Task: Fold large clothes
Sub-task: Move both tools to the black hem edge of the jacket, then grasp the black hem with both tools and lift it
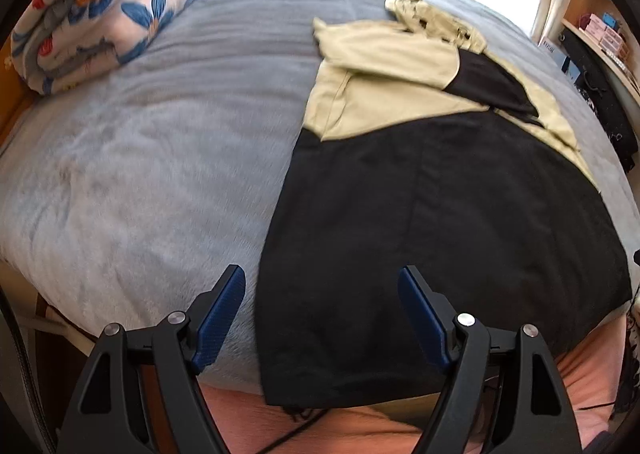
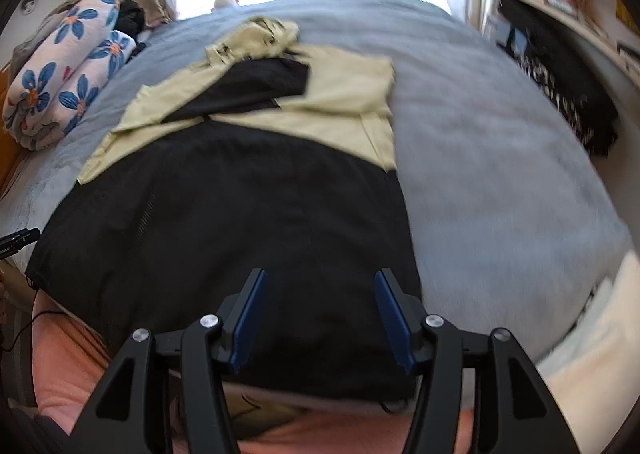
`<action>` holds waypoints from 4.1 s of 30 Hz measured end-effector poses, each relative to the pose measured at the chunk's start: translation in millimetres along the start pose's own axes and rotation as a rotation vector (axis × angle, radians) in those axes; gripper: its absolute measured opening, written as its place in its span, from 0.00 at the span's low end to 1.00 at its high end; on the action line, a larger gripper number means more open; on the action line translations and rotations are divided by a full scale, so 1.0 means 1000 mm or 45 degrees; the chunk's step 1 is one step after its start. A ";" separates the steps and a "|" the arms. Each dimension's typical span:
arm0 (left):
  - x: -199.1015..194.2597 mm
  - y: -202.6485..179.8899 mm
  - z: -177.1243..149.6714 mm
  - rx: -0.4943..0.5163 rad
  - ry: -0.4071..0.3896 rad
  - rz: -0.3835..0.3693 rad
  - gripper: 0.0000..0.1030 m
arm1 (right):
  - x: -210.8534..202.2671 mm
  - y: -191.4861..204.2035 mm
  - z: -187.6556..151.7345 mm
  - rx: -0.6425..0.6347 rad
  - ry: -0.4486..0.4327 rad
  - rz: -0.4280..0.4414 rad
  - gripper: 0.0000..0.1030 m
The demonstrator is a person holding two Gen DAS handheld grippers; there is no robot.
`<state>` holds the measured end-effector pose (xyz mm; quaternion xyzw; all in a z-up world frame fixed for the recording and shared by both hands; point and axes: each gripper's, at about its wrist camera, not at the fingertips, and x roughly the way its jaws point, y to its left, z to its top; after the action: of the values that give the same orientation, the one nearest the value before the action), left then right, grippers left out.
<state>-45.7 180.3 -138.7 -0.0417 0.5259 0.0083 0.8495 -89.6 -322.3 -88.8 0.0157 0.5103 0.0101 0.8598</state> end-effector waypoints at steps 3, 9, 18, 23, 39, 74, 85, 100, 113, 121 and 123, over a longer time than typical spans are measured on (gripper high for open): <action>0.009 0.009 -0.006 0.009 0.033 0.019 0.75 | 0.008 -0.020 -0.012 0.062 0.045 -0.005 0.54; 0.020 0.016 -0.007 -0.004 0.072 0.010 0.75 | 0.025 -0.056 -0.027 0.207 0.112 0.027 0.54; 0.037 0.021 0.001 -0.012 0.099 -0.041 0.79 | 0.036 -0.053 -0.031 0.179 0.137 0.135 0.53; 0.039 0.026 0.000 -0.015 0.103 -0.086 0.80 | 0.038 -0.047 -0.032 0.141 0.147 0.161 0.44; 0.043 0.010 -0.007 0.025 0.131 -0.208 0.07 | 0.052 -0.034 -0.030 0.072 0.167 0.082 0.25; -0.041 0.017 0.068 -0.318 -0.026 -0.393 0.01 | -0.037 -0.039 0.072 0.177 -0.115 0.188 0.06; 0.010 0.006 0.240 -0.357 -0.096 -0.322 0.01 | 0.030 -0.052 0.236 0.308 -0.203 0.185 0.06; 0.149 0.008 0.360 -0.365 -0.101 -0.171 0.62 | 0.173 -0.071 0.342 0.417 -0.166 0.167 0.51; 0.207 -0.025 0.354 0.052 -0.027 -0.110 0.63 | 0.239 -0.073 0.334 0.252 -0.009 0.166 0.51; 0.251 -0.025 0.371 0.086 0.030 -0.069 0.65 | 0.271 -0.067 0.339 0.246 0.026 0.164 0.55; 0.258 -0.025 0.376 0.092 0.034 -0.082 0.66 | 0.274 -0.067 0.341 0.256 0.017 0.167 0.55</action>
<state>406.9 177.8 -201.4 -0.0281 0.5354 -0.0384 0.8432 341.1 -386.2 -168.8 0.1351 0.5124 0.0151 0.8479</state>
